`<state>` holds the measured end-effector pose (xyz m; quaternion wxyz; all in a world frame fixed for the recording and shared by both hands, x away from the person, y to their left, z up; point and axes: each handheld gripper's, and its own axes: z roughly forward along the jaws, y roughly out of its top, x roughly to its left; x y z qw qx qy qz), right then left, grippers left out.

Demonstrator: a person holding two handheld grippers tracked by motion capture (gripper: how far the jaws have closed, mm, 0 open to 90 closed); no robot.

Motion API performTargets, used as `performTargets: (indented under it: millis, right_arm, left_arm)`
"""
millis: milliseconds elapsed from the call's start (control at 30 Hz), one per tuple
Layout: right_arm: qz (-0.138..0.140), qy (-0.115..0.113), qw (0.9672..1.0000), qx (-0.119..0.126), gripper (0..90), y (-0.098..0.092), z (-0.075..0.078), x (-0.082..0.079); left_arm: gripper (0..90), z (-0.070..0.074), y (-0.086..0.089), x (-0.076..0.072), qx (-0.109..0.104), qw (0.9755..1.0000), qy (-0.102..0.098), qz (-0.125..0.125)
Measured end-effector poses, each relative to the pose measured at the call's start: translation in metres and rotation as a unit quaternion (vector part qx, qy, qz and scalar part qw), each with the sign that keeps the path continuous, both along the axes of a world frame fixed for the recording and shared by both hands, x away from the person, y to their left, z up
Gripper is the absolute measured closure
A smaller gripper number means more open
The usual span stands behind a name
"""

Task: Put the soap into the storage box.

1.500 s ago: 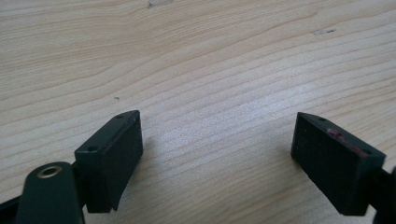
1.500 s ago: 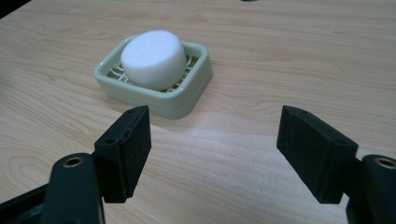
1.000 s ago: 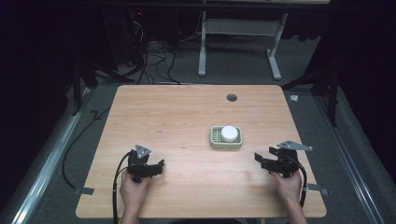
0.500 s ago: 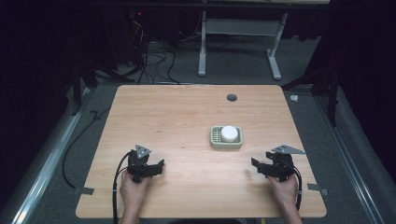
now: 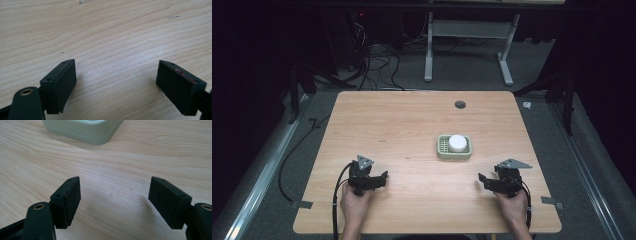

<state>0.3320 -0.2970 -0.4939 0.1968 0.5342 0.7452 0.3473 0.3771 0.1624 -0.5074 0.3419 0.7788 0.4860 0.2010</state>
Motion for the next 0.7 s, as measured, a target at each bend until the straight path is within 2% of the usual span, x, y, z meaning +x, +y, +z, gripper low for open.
performTargets:
  millis: [67, 167, 400, 700]
  right_arm:
    - [-0.001, 0.001, 1.0000, -0.005, 26.5, 0.002, -0.002, -0.001]
    - [0.001, -0.004, 0.9996, -0.028, 26.4, 0.006, -0.002, -0.002]
    - [0.006, -0.004, 0.9989, -0.046, 25.7, 0.010, -0.007, -0.002]
    - [0.009, -0.006, 0.9989, -0.045, 25.2, 0.011, -0.008, -0.001]
  left_arm:
    - [17.0, 0.000, 0.000, 0.000, 0.000, 1.0000, 0.000, 0.000]
    - [17.0, 0.000, 0.000, 0.000, 0.000, 1.0000, 0.000, 0.000]
    - [17.0, 0.000, 0.000, 0.000, 0.000, 1.0000, 0.000, 0.000]
    - [16.9, 0.000, 0.000, 0.000, 0.000, 1.0000, -0.001, 0.001]
